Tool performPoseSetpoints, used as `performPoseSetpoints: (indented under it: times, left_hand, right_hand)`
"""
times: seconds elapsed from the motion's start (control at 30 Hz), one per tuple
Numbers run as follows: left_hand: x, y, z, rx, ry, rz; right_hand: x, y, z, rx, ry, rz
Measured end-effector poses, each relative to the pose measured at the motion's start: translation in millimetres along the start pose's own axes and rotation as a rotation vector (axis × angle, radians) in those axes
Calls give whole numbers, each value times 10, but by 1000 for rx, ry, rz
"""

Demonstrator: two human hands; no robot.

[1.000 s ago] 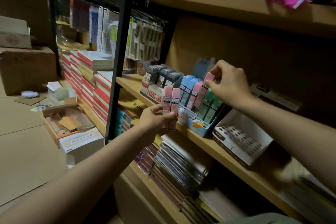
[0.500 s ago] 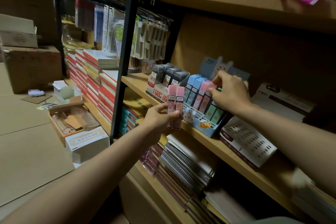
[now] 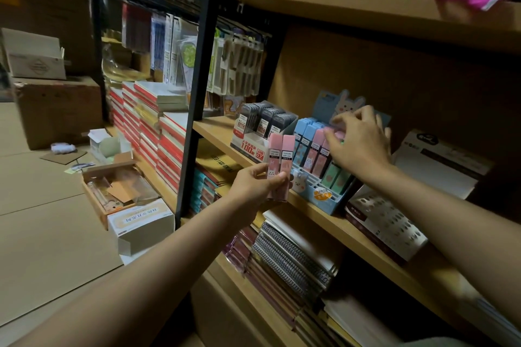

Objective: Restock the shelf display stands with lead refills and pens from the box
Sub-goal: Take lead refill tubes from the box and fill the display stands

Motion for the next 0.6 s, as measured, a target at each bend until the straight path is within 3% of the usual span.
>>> performPoseSetpoints:
  times: [0.1,0.27,0.4,0.47,0.6]
  left_hand:
    - [-5,-22,-8,26,10,-73]
    - [-32,-66,-36,51,-2,-162]
    - [-21,-21,-67,18,-27,-143]
    - [14,57,-79,3,-34,-58]
    - [92,197,-102,2,-29,77]
  right_hand:
    - [-165,-19,-169,318,57,-117]
    - [-333,-60,-290,499,-37,-243]
    - [-264,-31,-251,577,-155,-335]
    - [-165,65,-220,555,-140,-309]
    - [48,280,-176,359,-5,-109]
Point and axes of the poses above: each hand's wrist, its own x-axis towards the middle knuckle, its own y-axis out of the back of the hand, z = x × y, the point moved 4 cm from there along x, towards the middle knuckle, and after that the axes turned 10 degrees about x, right-handed, at the moved point
